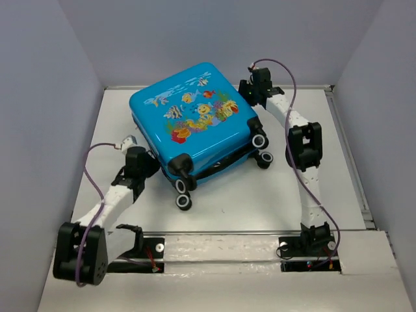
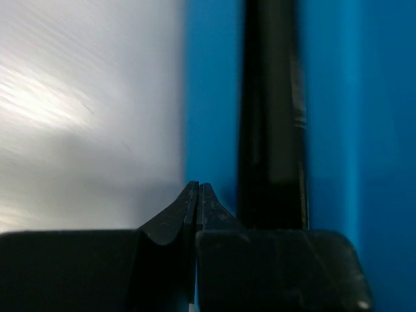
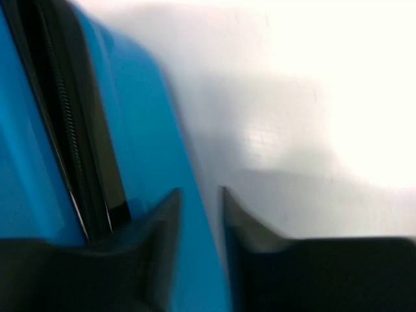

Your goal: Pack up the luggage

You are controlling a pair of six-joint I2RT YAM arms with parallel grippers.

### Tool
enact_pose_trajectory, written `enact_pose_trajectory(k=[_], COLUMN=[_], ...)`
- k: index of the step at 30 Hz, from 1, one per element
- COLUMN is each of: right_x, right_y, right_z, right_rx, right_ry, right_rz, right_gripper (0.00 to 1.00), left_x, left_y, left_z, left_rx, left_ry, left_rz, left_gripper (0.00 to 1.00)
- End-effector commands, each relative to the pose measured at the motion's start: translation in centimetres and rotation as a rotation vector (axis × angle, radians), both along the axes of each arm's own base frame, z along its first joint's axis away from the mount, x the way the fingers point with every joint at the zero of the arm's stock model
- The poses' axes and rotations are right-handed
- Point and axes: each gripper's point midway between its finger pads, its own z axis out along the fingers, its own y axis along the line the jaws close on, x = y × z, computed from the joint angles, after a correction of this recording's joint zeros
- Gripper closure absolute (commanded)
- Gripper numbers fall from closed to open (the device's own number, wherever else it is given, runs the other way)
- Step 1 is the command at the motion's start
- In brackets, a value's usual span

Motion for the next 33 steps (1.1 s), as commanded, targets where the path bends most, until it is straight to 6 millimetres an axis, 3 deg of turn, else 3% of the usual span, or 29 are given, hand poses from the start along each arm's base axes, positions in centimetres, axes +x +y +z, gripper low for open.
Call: enact_pose_trajectory(k=[1,2,3,4,5,6,7,8,9,10,12,13,14,16,17,18,19,20,21,22,24,25,26,27,29,30,31,32,33], right_x=[-1.8,-1.2,-0.7,-0.2,0.2,0.2,0.3,0.2,-0.6,-0.7,-2.0,-3.8,-5.1,-7.7,-11.0,-12.7,-14.4,-16.0,-19.1,-20.7,-23.8,-25.2,-26.4,-27.1,-28.5,-28.8,-28.9,-28.8,-28.6], right_y=[11.1,10.5,9.5,8.1,5.7,5.6,2.9,1.5,0.1,-2.0,-3.3,-4.1,-4.3,-3.8,-2.9,-2.2,-1.4,-0.9,0.0,0.4,-0.3,0.0,-0.9,-1.9,-3.2,-3.4,-3.6,-3.7,-3.6], right_z=[11.3,12.7,13.8,14.2,16.5,16.1,18.0,19.1,22.1,23.6,25.3,27.1,29.8,27.5,30.3,29.6,28.4,22.9,23.7,22.0,16.9,15.5,11.8,11.5,8.4,7.9,7.1,6.4,4.9], right_rx=[0.257,0.238,0.227,0.207,0.213,0.208,0.227,0.236,0.247,0.237,0.214,0.180,0.191,0.186,0.191,0.170,0.155,0.122,0.132,0.143,0.137,0.138,0.103,0.094,0.064,0.063,0.056,0.045,0.029], right_ry=[-0.161,-0.198,-0.224,-0.235,-0.267,-0.255,-0.266,-0.275,-0.320,-0.350,-0.380,-0.422,-0.472,-0.412,-0.477,-0.484,-0.478,-0.391,-0.424,-0.395,-0.325,-0.304,-0.239,-0.248,-0.198,-0.189,-0.175,-0.164,-0.123], right_rz=[0.274,0.233,0.202,0.156,0.109,0.105,0.062,0.043,0.027,-0.005,-0.019,-0.012,-0.010,0.035,0.053,0.072,0.091,0.095,0.114,0.120,0.103,0.116,0.105,0.069,0.035,0.027,0.020,0.014,0.010], right_gripper=[0.44,0.35,0.16,0.09,0.06,0.05,0.04,0.04,0.04,0.04,0.04,0.15,0.15,0.63,0.82,0.93,0.93,0.93,0.93,0.93,0.93,0.93,0.93,0.93,0.93,0.93,0.93,0.93,0.93], left_x=[-4.8,-6.0,-6.8,-6.8,-7.5,-7.3,-7.0,-6.5,-6.8,-6.4,-6.2,-4.9,-5.1,-3.0,-2.2,-0.1,1.3,2.9,4.4,7.5,10.5,13.1,14.4,16.5,18.5,20.1,20.9,22.1,23.3], left_y=[-8.3,-9.9,-9.8,-9.3,-8.3,-7.7,-6.1,-5.5,-4.4,-2.9,-1.4,-1.2,-0.8,-1.5,-1.5,-2.4,-2.4,-1.3,-0.8,-0.6,2.1,2.3,3.2,5.8,6.5,8.1,8.6,8.9,9.7], left_z=[0.2,0.6,1.4,2.5,3.9,4.5,9.0,12.5,14.2,19.6,23.3,26.1,27.9,29.9,32.0,31.7,31.9,33.4,33.3,31.0,30.8,28.1,28.7,25.6,25.2,22.6,21.7,23.0,18.5], left_rx=[-0.077,-0.083,-0.085,-0.063,-0.037,-0.016,0.039,0.051,0.133,0.159,0.227,0.281,0.287,0.313,0.317,0.336,0.345,0.335,0.326,0.326,0.294,0.265,0.256,0.243,0.185,0.166,0.159,0.159,0.137], left_ry=[-0.018,-0.027,-0.043,-0.073,-0.097,-0.094,-0.195,-0.280,-0.302,-0.396,-0.431,-0.458,-0.491,-0.518,-0.549,-0.533,-0.531,-0.546,-0.536,-0.469,-0.443,-0.381,-0.382,-0.298,-0.285,-0.233,-0.215,-0.241,-0.122], left_rz=[-0.234,-0.284,-0.280,-0.247,-0.238,-0.211,-0.171,-0.148,-0.151,-0.080,-0.028,-0.002,0.005,0.011,0.017,0.004,-0.004,-0.002,-0.013,-0.036,-0.032,-0.072,-0.059,-0.028,-0.064,-0.051,-0.052,-0.070,-0.084], left_gripper=[0.91,0.92,0.92,0.91,0.87,0.80,0.68,0.68,0.52,0.45,0.31,0.27,0.27,0.25,0.24,0.24,0.24,0.23,0.24,0.24,0.25,0.26,0.27,0.27,0.28,0.28,0.28,0.28,0.28])
